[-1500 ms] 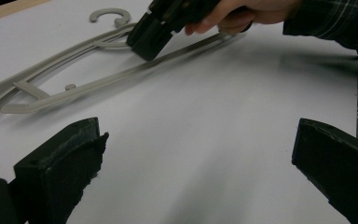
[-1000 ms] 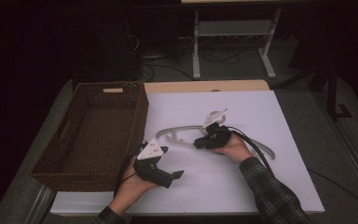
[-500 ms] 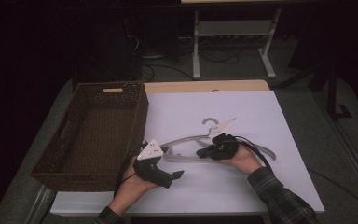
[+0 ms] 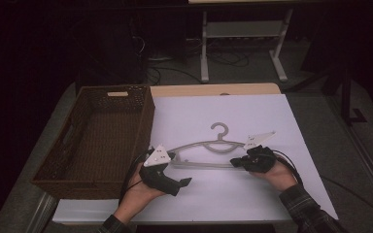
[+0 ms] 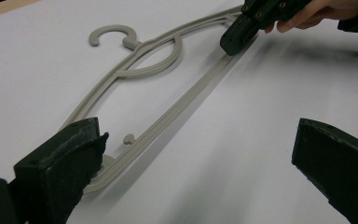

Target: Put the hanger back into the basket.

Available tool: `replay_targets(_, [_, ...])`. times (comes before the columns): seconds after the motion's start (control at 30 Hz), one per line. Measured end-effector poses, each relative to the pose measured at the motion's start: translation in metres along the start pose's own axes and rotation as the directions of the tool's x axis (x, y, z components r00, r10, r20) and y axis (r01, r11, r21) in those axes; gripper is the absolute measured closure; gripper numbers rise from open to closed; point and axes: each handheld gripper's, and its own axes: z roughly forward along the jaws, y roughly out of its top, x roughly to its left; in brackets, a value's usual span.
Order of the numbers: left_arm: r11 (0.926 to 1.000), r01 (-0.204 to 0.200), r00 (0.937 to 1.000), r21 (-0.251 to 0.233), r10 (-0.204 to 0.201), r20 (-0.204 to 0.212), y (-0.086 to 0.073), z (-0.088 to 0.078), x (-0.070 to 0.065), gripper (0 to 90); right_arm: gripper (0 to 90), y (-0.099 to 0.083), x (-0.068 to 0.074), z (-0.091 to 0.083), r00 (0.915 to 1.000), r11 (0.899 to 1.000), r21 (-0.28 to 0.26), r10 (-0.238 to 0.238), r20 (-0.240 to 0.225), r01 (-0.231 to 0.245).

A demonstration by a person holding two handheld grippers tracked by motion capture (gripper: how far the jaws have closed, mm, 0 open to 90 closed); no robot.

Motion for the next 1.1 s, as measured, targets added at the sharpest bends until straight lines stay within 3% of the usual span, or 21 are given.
replay_targets(0.17, [1.0000, -0.001, 1.0000, -0.001, 0.001, 0.002, 0.000, 0.000, 0.000, 1.4, 90.0, -0.002, 0.000, 0.007, 0.9994, 0.999, 0.052, -0.016, 0.029, 0.014])
replay_targets(0.57, [1.0000, 0.001, 1.0000, 0.005, -0.001, -0.005, 0.002, 0.002, 0.000, 1.4, 90.0, -0.004, 0.001, 0.014, 0.9987, 0.996, 0.084, -0.023, 0.046, 0.019])
replay_targets(0.67, [0.9995, 0.016, 0.9999, 0.026, -0.016, -0.007, 0.009, 0.010, 0.003, 1.4, 90.0, -0.005, 0.001, 0.015, 0.9985, 0.996, 0.083, -0.024, 0.048, 0.020])
replay_targets(0.8, [0.9991, 0.007, 1.0000, 0.042, -0.007, -0.004, 0.019, 0.021, 0.008, 2.2, 90.0, -0.005, 0.001, 0.015, 0.9986, 0.997, 0.082, -0.020, 0.048, 0.016])
replay_targets(0.87, [0.9990, 0.001, 1.0000, 0.045, -0.001, 0.003, 0.023, 0.025, 0.012, 7.8, 90.0, -0.005, 0.001, 0.015, 0.9987, 0.996, 0.082, -0.019, 0.048, 0.015])
replay_targets(1.1, [0.9968, -0.009, 0.9998, 0.079, 0.010, -0.016, 0.035, 0.048, 0.031, 14.5, 90.0, -0.005, 0.002, 0.015, 0.9987, 0.997, 0.081, -0.010, 0.049, 0.006])
